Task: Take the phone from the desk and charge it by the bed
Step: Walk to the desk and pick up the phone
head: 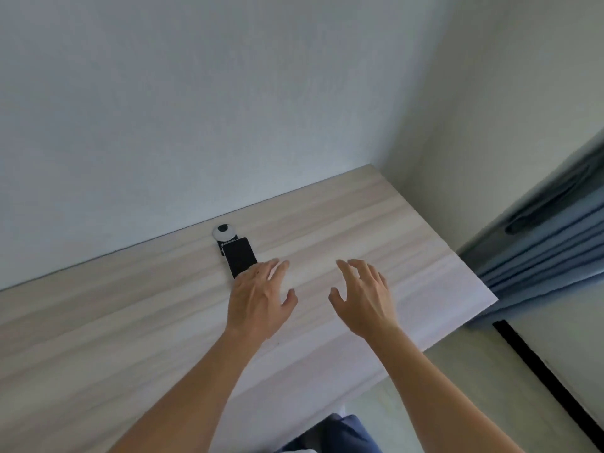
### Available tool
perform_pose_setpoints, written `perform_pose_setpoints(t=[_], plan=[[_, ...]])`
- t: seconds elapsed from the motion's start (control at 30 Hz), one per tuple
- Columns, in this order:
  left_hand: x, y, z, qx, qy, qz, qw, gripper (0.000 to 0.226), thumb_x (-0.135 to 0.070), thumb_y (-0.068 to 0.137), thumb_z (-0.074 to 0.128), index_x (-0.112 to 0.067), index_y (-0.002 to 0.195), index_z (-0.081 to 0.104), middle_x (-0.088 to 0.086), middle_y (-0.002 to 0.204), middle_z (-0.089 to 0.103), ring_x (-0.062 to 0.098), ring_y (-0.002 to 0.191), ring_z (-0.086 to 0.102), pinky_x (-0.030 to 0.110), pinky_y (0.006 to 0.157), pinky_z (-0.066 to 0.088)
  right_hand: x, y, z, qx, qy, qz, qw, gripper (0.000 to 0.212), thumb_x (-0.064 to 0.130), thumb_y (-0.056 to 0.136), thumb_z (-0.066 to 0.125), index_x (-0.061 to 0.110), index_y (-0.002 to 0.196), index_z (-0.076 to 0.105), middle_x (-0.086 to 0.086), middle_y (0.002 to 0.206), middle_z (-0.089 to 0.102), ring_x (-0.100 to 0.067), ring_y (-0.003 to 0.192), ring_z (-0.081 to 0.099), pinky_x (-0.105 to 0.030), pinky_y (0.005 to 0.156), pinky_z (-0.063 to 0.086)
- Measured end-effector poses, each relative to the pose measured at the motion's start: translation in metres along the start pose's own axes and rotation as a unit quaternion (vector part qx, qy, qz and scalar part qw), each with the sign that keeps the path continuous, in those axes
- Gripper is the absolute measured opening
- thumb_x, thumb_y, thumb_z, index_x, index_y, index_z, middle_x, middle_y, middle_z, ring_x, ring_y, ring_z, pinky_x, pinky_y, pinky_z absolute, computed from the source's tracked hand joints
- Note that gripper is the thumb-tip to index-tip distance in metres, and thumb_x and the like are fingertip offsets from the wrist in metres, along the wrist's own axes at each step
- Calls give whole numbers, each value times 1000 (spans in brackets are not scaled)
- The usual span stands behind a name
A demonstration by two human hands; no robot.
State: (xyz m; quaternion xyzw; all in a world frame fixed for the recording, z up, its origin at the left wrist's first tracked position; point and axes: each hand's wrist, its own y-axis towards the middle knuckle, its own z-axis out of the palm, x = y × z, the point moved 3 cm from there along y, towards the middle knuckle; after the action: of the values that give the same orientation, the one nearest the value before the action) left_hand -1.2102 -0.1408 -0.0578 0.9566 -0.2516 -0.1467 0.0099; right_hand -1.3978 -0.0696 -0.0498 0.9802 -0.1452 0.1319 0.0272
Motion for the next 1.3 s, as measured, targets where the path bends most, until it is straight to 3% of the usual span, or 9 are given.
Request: perform_pose_setpoints(t=[0.17,0.27,0.5,0.73,0.9,1.0,1.17,1.3], plan=[[51,-8,-9,-19,13,-122,992,53,-43,87,58,-15,132,62,7,129,67,29,111,65,45,88,54,34,51,23,30,25,-82,996,53,35,87,58,16,136,49,-10,132,57,-29,123,52,-44,105,41],[71,-16,-11,-31,3,-187,982,50,-38,86,64,-15,129,63,6,126,69,30,110,66,44,85,54,45,73,32,45,34,-118,991,54,35,87,60,15,136,50,-11,132,58,-29,122,53,-46,104,43],[89,-9,14,4,-46,-303,952,58,-44,93,58,-21,145,49,0,142,57,26,125,54,41,96,47,45,112,69,90,30,-161,982,54,38,88,59,17,137,48,-9,134,57,-27,122,53,-44,104,44],[115,25,74,39,-148,-414,897,66,-51,89,63,-18,143,45,5,127,60,28,118,55,40,92,50,35,145,122,129,18,-174,976,54,36,86,61,16,135,51,-11,134,57,-29,124,53,-45,103,46],[124,59,112,45,-157,-434,886,57,-52,86,67,-16,128,53,8,120,56,29,112,53,38,85,48,27,161,162,157,9,-184,970,55,36,87,60,17,137,49,-10,138,54,-28,128,50,-45,104,44],[126,77,128,23,-146,-452,880,67,-56,81,69,-15,130,51,8,122,54,29,113,52,40,89,49,24,164,180,169,-2,-199,965,56,36,87,60,19,139,46,-10,144,49,-29,134,45,-44,106,41],[122,97,137,5,-90,-483,871,79,-63,77,69,-11,132,46,8,119,51,27,109,51,38,82,51,18,163,200,162,2,-226,960,63,41,86,65,20,141,44,-8,150,43,-27,140,39,-43,111,38],[119,106,138,20,-67,-502,862,80,-61,77,71,-10,131,43,10,121,49,28,110,50,38,80,51,8,160,210,155,-3,-246,957,62,48,89,58,20,143,44,-8,155,37,-26,145,32,-44,115,34]])
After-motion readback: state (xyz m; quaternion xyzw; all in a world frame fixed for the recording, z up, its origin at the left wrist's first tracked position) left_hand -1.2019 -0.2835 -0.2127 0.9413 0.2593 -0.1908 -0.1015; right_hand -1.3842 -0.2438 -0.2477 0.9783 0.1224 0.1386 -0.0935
